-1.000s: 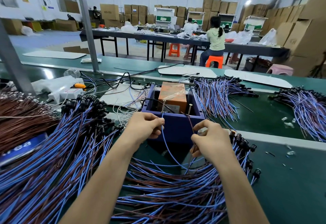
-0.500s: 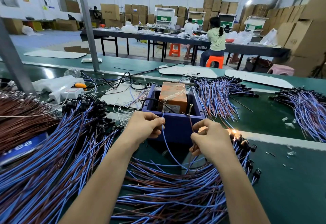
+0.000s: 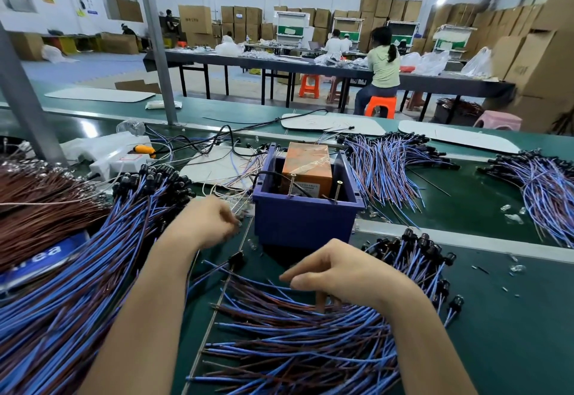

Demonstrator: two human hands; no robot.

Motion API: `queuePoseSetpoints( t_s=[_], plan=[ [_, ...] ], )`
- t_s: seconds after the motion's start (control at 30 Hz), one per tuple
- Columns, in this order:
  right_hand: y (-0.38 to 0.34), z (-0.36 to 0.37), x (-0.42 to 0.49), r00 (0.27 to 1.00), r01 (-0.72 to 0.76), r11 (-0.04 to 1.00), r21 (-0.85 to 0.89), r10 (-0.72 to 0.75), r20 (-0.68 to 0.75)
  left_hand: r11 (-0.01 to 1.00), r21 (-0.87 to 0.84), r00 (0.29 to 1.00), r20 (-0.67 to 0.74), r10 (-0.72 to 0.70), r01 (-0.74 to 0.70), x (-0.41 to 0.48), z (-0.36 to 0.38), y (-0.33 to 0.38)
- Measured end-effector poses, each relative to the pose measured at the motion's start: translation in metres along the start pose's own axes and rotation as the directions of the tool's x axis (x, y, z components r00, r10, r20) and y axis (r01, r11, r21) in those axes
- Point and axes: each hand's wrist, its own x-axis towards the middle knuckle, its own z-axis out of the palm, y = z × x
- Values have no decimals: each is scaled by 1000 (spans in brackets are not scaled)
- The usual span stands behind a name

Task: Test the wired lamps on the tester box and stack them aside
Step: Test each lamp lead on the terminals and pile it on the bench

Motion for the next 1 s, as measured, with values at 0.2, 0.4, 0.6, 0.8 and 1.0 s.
queuePoseSetpoints(
  t_s=[0.2,0.4,0.6,0.8,1.0],
  plan=[
    [-2,0,-1,999,-4,1000,6,4,42,973,227,973,215,-89,39,8,34,-5],
    [-4,-1,-1,999,44,997,62,-43,-16,991,0,962,239,132,-136,0,13,9],
    [-14,6,4,950,284,922,263,-235,-204,757,-559,921,-34,388,-340,-26,2,50],
    [-10,-6,4,817,479,757,444,-200,-541,652,-728,912,91,401,-214,-33,10,65],
    [-4,-28,-8,305,800,365,475,435,-847,786,-563,901,156,405,-256,-24,13,55]
  ],
)
